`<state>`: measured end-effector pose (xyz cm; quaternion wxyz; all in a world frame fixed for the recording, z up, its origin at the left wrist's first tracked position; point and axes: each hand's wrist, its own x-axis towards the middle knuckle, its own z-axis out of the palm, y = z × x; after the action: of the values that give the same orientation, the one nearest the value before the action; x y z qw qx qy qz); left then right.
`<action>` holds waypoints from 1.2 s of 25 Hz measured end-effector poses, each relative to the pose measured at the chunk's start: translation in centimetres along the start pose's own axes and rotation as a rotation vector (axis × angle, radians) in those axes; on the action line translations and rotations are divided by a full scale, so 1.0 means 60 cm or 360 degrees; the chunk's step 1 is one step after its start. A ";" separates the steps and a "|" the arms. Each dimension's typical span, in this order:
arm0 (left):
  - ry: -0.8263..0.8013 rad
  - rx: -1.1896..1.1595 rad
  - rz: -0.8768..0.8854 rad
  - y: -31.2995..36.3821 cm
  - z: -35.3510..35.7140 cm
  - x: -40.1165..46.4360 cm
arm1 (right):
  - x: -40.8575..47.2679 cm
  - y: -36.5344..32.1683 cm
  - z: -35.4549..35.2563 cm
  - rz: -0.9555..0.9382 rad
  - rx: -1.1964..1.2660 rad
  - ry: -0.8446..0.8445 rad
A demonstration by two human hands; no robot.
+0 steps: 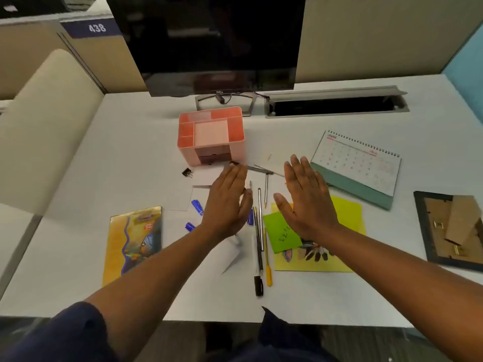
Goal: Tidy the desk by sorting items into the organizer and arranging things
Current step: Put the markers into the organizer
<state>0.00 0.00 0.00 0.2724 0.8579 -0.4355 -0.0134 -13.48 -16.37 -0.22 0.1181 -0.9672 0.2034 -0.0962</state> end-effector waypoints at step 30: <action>-0.0829 -0.0607 -0.1124 0.018 0.063 -0.174 | -0.159 0.025 0.108 0.0096 0.0205 -0.0454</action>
<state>-8.25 5.68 -4.95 0.2855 0.8562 -0.1610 -0.3993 -21.11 -12.49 -8.13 0.2104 -0.9549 0.2068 0.0329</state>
